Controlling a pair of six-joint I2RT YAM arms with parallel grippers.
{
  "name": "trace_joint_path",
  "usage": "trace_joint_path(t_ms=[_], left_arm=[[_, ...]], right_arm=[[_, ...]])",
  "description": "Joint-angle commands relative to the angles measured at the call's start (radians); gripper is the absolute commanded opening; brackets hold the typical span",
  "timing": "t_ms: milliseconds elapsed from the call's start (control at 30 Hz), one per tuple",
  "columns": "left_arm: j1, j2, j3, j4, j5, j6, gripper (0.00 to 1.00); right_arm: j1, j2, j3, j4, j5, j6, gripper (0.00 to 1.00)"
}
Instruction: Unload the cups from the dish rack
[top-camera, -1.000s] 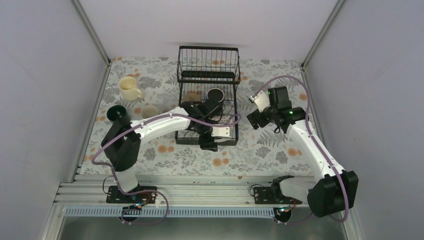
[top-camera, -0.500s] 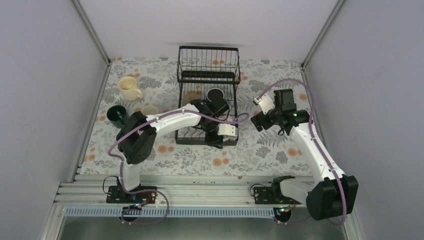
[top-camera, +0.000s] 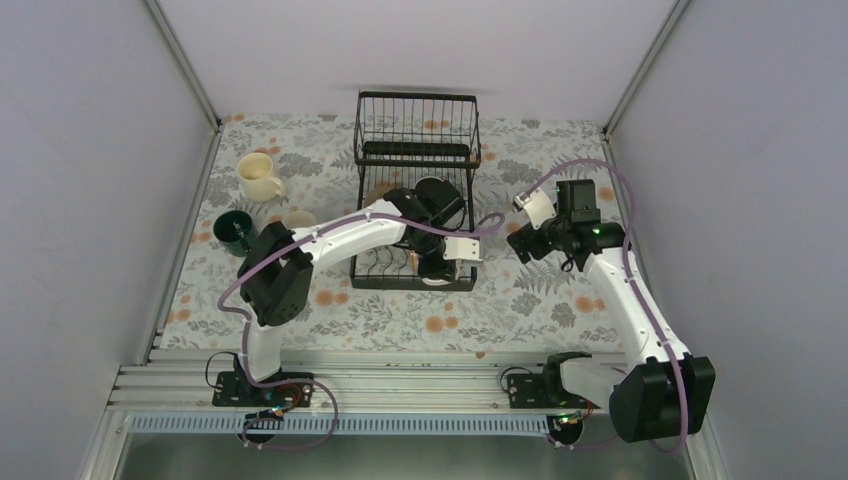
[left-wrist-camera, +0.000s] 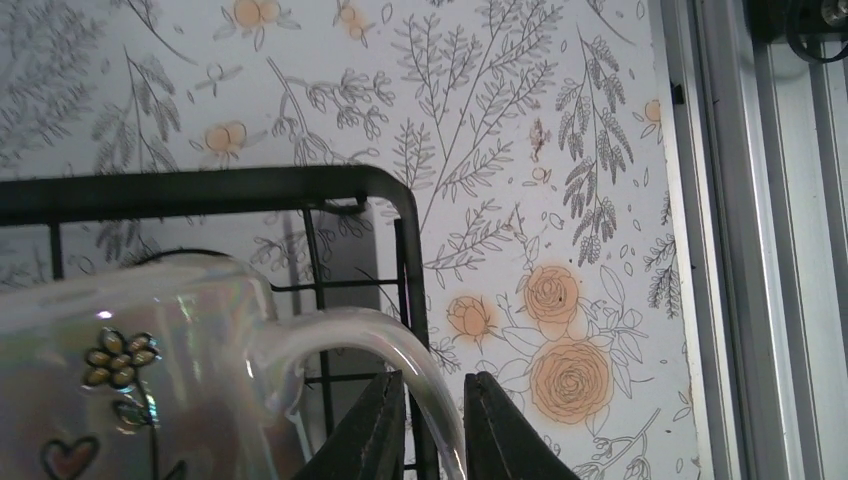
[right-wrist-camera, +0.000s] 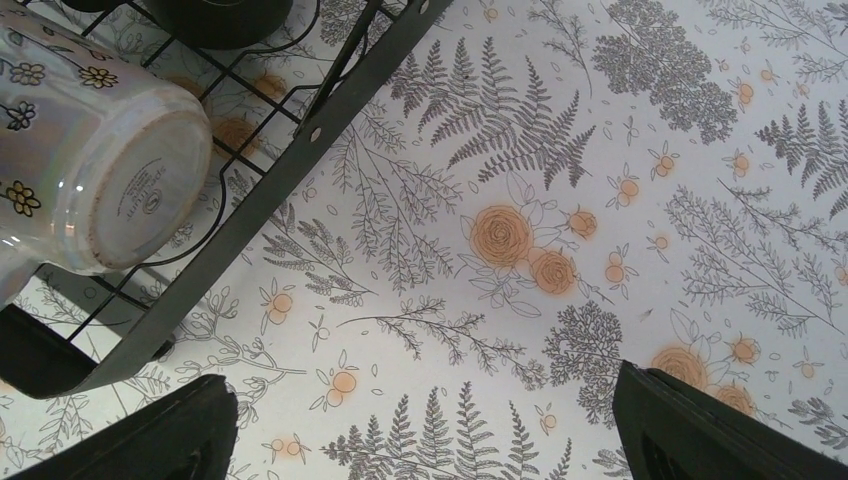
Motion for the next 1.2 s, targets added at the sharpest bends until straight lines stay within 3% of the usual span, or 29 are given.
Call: trace_joint_path(t_ms=[0,200,367,700,1167], left_arm=[[-0.003,0.023,0.044,-0.023,0.020,-0.001,0.16],[-0.004,0.073,0.064,-0.035,0.012,-0.029,0.26],[-0.006,0.083,0.062,-0.035,-0.016,-0.062,0.27],[-0.006,0.079,0.071,-0.024,-0.011,-0.072,0.03],[-0.017,-0.002,0.195,-0.107,-0.030,-0.055,0.02]], right_arm=[[-0.017,-0.024,-0.006,0.006,-0.031,-0.024,0.97],[-0.029,-0.034,-0.018,-0.005,-0.036,-0.041,0.97],[-0.042,-0.042,-0.031,-0.008,-0.043,-0.053,0.97],[-0.055,-0.038,-0.054,0.009,-0.066,-0.053,0.97],[-0.069,-0.036,-0.036,0.004,-0.080,-0.056,0.97]])
